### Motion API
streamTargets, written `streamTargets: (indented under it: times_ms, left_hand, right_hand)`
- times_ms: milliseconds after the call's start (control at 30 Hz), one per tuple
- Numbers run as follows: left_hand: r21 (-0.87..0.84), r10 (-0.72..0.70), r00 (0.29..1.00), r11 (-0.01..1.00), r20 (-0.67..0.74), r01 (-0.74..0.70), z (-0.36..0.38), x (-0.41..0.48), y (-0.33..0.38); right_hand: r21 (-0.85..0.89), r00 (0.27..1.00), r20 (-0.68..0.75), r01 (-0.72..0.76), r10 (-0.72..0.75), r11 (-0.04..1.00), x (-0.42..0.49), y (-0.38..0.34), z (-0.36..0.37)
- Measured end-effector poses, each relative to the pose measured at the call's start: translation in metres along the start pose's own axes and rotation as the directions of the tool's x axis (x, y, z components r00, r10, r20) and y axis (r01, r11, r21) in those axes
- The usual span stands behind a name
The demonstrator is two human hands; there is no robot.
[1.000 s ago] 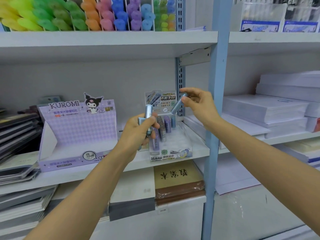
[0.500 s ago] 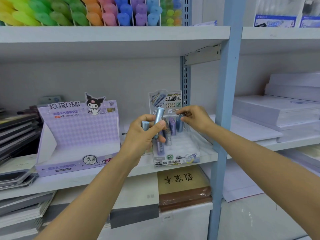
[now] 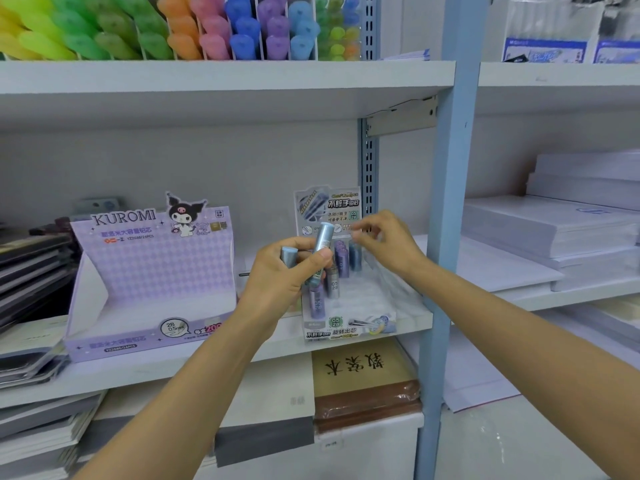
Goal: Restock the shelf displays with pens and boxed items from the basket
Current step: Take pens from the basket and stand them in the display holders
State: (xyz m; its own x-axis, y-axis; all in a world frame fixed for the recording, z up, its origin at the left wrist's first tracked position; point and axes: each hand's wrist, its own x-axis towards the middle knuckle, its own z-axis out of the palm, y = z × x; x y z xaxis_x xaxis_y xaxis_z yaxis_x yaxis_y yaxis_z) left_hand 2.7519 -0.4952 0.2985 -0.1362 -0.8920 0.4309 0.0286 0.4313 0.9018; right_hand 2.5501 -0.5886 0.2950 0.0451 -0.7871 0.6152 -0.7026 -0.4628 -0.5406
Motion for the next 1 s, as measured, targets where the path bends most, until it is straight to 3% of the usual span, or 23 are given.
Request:
streamTargets:
  times_ms: [67,133,267,433,500,733,900,1000]
  left_hand:
    - [0.025,0.022,1.000,0.999,-0.006,-0.022,0.002,0.000,0.002]
    - [0.080,0.036,0.999,0.996,-0.007,-0.035,0.005,0.001,0.003]
    - [0.169,0.055,0.998,0.984,0.016,-0.057,0.010,-0.001,0.008]
    - [0.067,0.018,0.994,0.998,-0.104,-0.011,0.006,-0.005,0.017]
    - [0.039,-0.018,0.987,0.999,-0.158,0.025,0.004,-0.007,0.018]
    - [-0.057,-0.024,0.981,0.998,-0.191,0.013,0.008,-0.012,0.019]
    - [0.000,0.007,0.983,1.000,-0.184,-0.007,0.008,-0.013,0.019]
    - [0.028,0.034,0.988,0.999,-0.153,-0.030,0.009,-0.012,0.020]
  right_hand:
    - [0.333,1.000,0.004,-0.019,0.018,0.943,-0.007,-0.022,-0.012]
    - [0.561,0.990,0.144,-0.079,-0.004,0.824,-0.013,-0.041,-0.026]
    - [0.563,0.905,0.373,-0.044,-0.205,0.826,-0.026,-0.059,-0.038]
    - [0.728,0.960,0.234,-0.068,-0.154,0.682,-0.033,-0.055,-0.045]
    - [0.750,0.957,0.238,-0.074,-0.165,0.657,-0.036,-0.051,-0.045]
    - [0.735,0.941,0.261,-0.048,-0.217,0.677,-0.050,-0.055,-0.033]
    - [0.674,0.929,0.291,-0.028,-0.230,0.738,-0.051,-0.059,-0.032]
    - [0.640,0.955,0.206,0.033,-0.212,0.768,-0.049,-0.064,-0.037]
